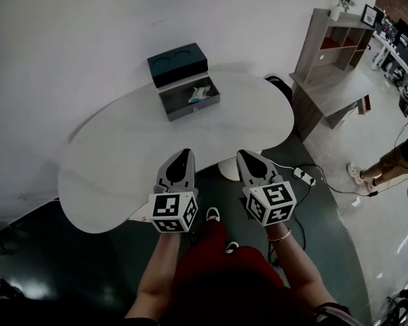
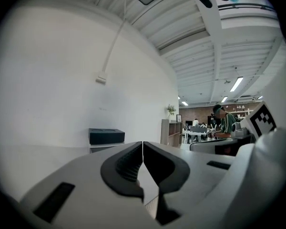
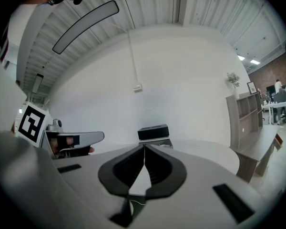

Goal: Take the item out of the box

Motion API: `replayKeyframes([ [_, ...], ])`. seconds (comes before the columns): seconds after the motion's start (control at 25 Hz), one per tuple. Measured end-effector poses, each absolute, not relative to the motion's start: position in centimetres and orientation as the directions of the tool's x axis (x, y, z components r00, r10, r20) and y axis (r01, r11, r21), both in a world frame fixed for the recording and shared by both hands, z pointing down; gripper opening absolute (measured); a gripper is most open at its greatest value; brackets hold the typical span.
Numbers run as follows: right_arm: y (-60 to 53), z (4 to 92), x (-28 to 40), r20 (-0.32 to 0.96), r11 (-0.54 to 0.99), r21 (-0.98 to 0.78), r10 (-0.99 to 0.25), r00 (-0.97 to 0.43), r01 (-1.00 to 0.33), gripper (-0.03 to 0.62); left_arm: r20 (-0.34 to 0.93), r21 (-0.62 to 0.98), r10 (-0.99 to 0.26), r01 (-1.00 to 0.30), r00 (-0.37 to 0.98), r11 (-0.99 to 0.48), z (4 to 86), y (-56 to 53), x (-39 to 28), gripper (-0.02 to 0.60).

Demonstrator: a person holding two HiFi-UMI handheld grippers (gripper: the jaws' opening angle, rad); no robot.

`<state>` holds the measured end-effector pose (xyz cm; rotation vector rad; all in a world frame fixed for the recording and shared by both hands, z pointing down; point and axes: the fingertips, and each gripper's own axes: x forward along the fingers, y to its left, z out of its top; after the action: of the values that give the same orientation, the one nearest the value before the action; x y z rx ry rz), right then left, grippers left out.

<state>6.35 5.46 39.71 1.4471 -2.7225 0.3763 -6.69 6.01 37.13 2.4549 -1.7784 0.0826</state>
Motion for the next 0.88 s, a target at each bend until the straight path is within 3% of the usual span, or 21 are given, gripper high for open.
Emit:
replayKeyframes([
  [0.88,-8.7,40.0,3.2,0.173,0.484,-0.186,-0.841,-0.513,-0.855,0.015,0.145,0.076,-0.914,-0.925,0.379,-0.372,38.2,-9.4,-8.8,0.023],
])
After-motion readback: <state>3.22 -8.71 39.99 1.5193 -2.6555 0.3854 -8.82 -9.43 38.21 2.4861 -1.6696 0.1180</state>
